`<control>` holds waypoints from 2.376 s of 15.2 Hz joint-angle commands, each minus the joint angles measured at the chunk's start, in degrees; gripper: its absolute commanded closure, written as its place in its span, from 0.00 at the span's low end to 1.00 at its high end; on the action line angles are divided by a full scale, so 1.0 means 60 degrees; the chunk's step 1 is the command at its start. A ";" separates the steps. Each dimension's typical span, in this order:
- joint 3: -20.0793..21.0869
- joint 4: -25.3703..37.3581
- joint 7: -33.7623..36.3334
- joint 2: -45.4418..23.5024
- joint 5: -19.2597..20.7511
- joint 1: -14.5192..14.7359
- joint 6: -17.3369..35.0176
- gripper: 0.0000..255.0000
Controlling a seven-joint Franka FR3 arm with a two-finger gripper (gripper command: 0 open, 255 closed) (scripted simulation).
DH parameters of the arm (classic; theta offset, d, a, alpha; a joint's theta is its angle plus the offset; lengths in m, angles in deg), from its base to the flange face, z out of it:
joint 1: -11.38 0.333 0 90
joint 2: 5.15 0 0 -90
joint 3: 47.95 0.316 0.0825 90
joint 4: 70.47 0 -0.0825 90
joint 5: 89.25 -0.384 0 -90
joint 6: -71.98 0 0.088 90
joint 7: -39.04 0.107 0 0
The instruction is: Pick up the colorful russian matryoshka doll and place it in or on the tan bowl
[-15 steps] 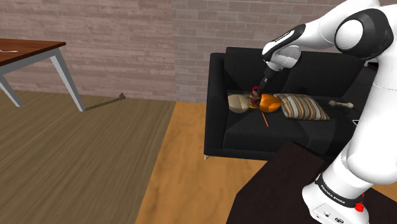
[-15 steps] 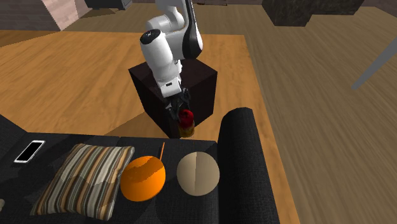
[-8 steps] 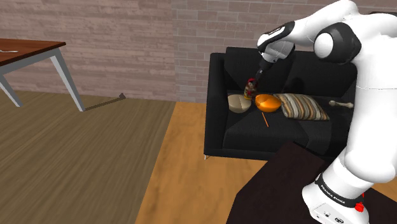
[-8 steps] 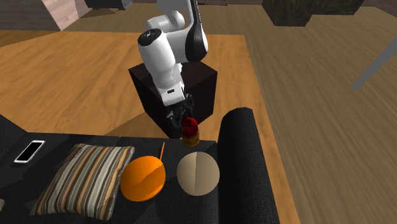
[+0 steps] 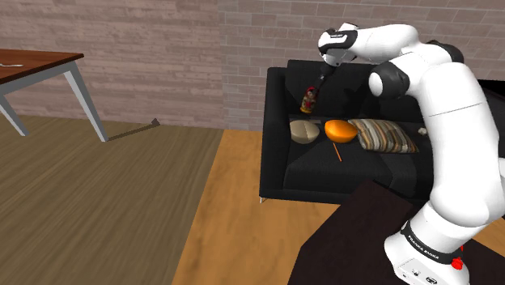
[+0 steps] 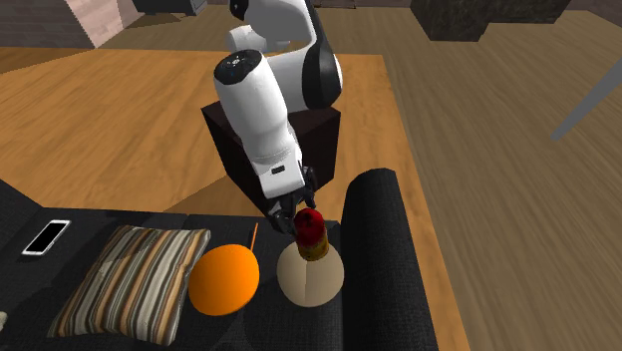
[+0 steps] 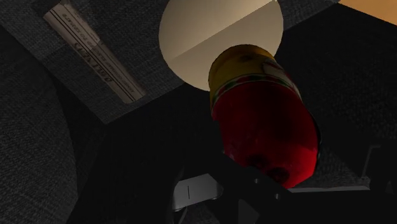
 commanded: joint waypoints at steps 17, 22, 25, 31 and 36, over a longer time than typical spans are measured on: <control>0.0325 0.0193 -0.0309 -0.1169 -0.0403 -0.0241 0.0923 1.00; 0.0421 -0.0030 -0.0476 -0.1406 -0.0535 -0.0236 0.1352 1.00; 0.0486 -0.0123 -0.0572 -0.1572 -0.0618 -0.0246 0.1596 1.00; 0.0486 -0.0123 -0.0572 -0.1572 -0.0618 -0.0246 0.1597 1.00; 0.0486 -0.0124 -0.0573 -0.1572 -0.0618 -0.0246 0.1597 0.00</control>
